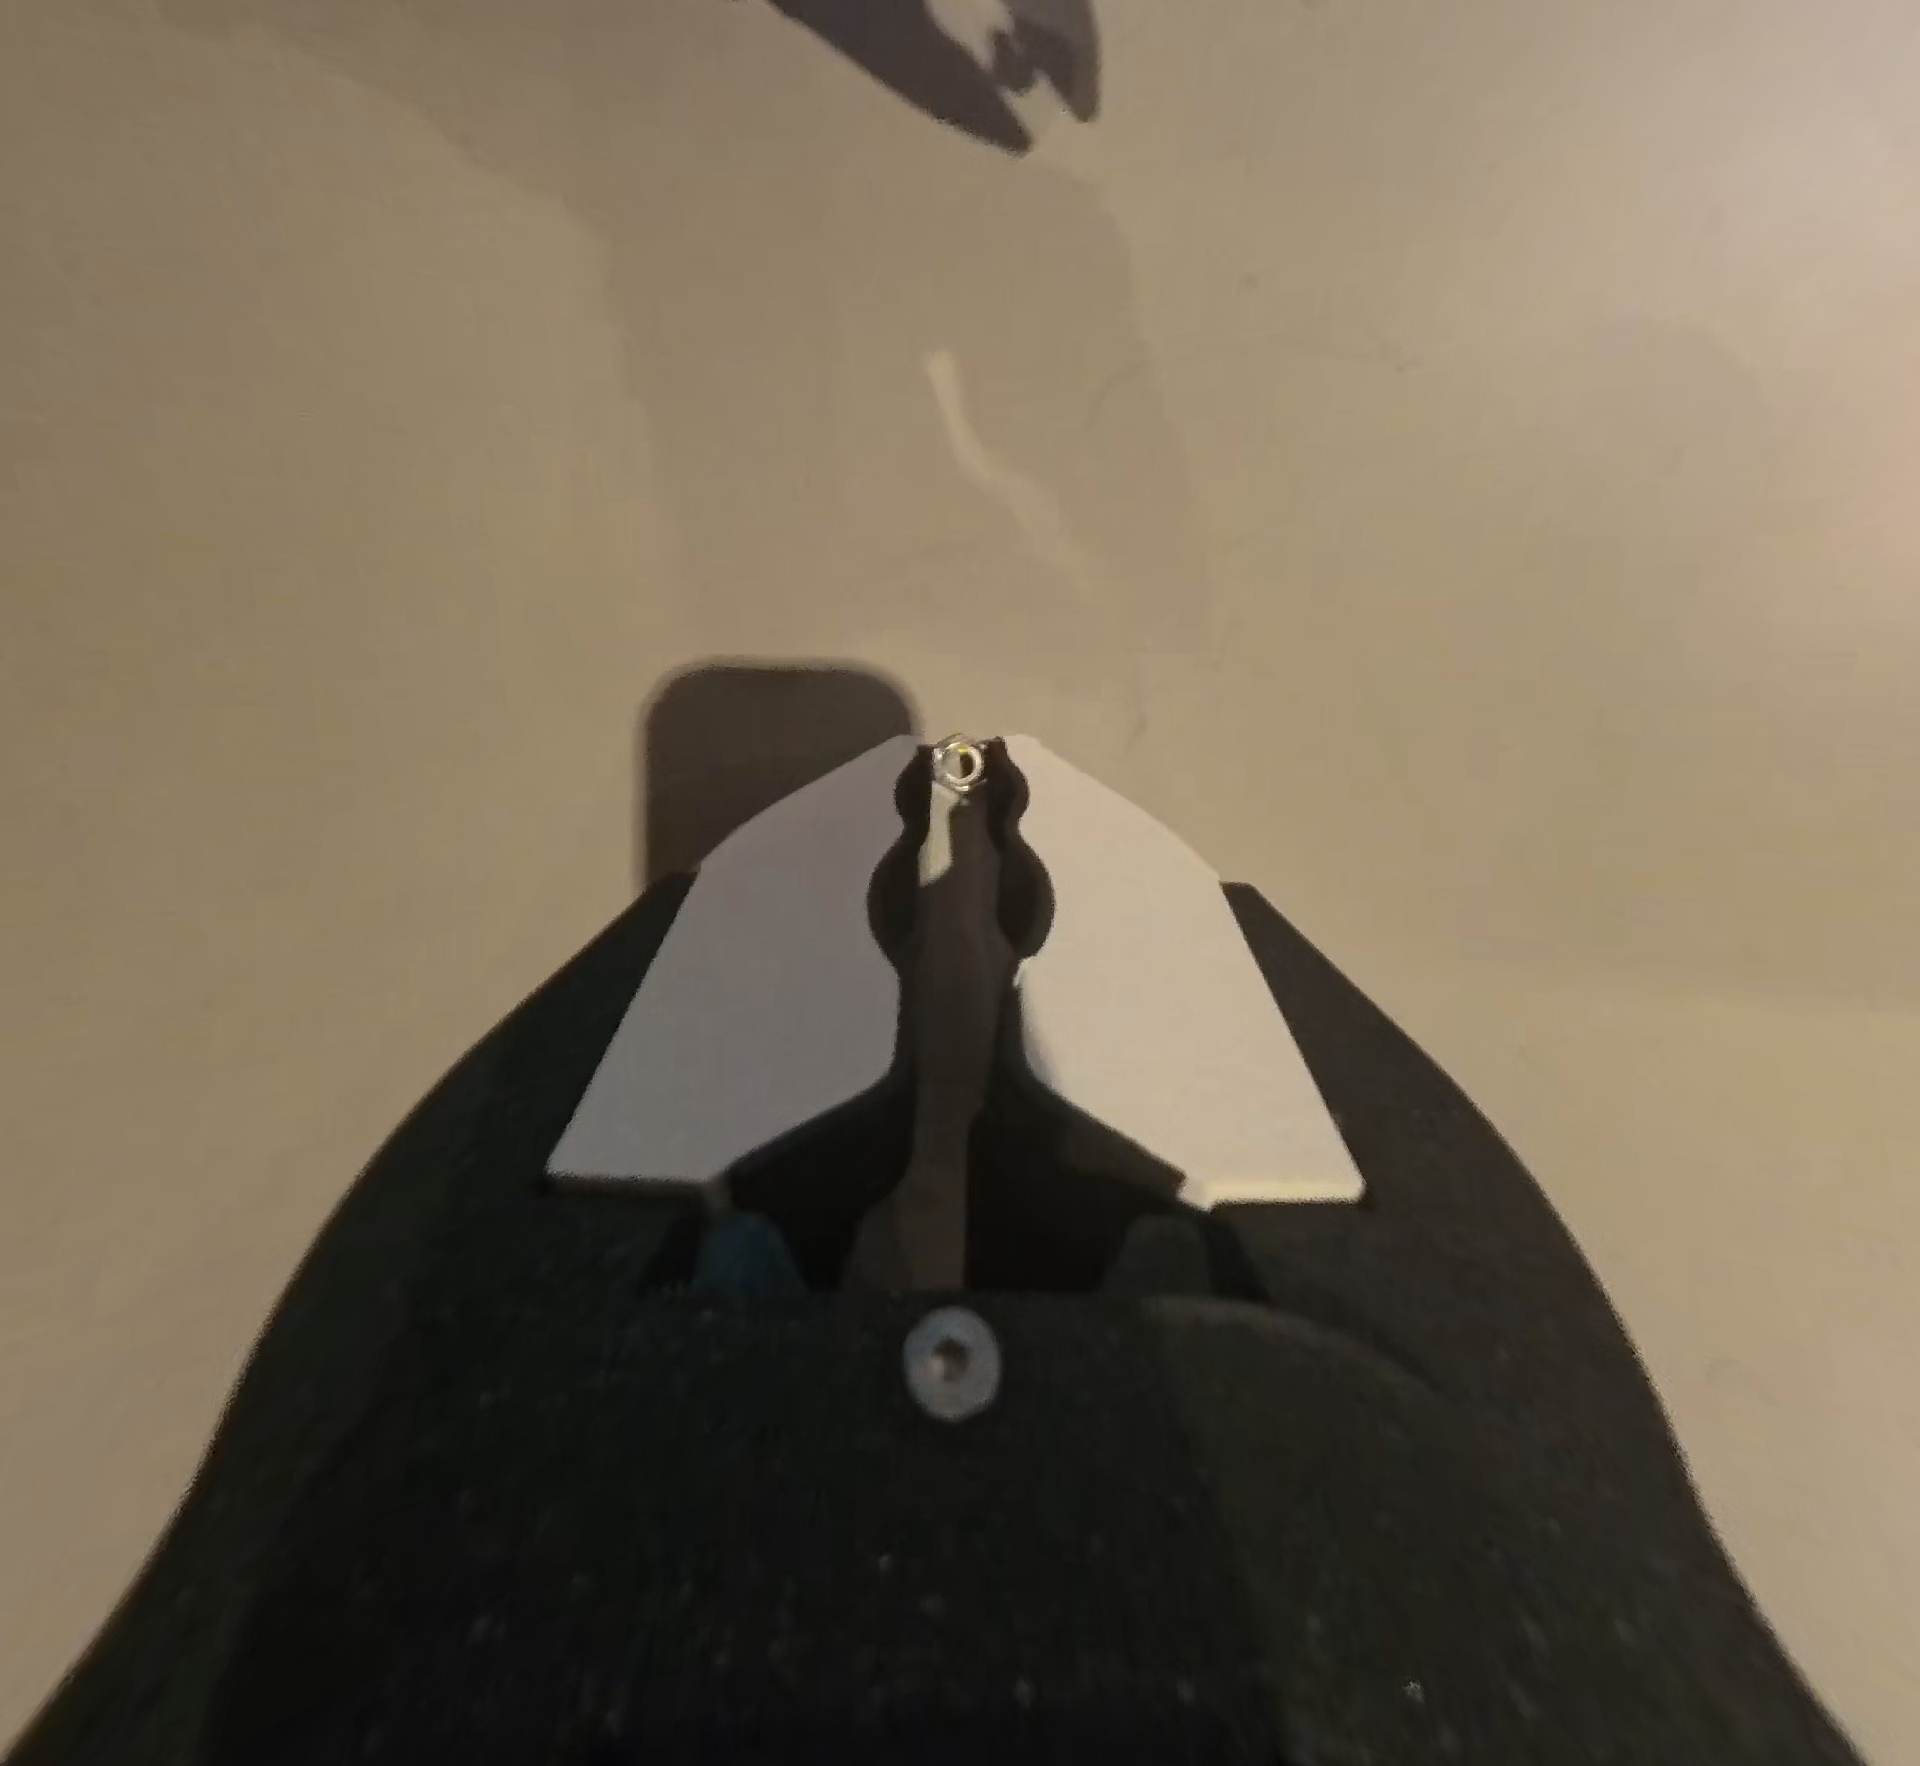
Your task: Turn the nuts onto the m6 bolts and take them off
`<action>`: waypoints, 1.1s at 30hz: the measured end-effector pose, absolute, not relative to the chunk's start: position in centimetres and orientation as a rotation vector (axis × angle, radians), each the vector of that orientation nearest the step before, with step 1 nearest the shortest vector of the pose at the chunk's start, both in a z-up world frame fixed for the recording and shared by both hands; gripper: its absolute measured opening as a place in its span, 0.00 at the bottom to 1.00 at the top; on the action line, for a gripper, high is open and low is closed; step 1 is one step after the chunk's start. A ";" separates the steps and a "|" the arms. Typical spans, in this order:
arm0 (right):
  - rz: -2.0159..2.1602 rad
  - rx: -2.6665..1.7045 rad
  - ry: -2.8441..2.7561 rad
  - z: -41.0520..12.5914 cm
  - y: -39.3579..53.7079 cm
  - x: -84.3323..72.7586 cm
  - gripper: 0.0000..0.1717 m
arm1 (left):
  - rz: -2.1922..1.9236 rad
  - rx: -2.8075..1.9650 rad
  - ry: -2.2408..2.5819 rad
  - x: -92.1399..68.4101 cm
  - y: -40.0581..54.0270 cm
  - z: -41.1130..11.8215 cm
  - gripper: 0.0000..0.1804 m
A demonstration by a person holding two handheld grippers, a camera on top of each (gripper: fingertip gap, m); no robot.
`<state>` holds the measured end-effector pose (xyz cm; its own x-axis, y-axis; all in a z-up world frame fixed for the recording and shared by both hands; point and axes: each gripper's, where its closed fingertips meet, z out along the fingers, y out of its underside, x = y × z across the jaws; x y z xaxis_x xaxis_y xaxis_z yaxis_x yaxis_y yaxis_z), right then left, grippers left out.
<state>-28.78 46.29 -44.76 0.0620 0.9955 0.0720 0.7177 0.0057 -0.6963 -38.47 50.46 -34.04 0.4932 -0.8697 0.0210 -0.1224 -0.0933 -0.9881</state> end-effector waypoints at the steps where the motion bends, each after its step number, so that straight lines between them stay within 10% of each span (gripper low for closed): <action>1: 0.617 -1.767 -1.711 -44.8 46.3 -28.8 0.06 | -0.786 -1.554 0.888 -38.3 50.4 -34.1 0.06; 33: 0.705 -1.744 -1.505 -38.2 48.3 -28.6 0.05 | -0.840 -1.543 0.950 -36.5 48.9 -34.7 0.06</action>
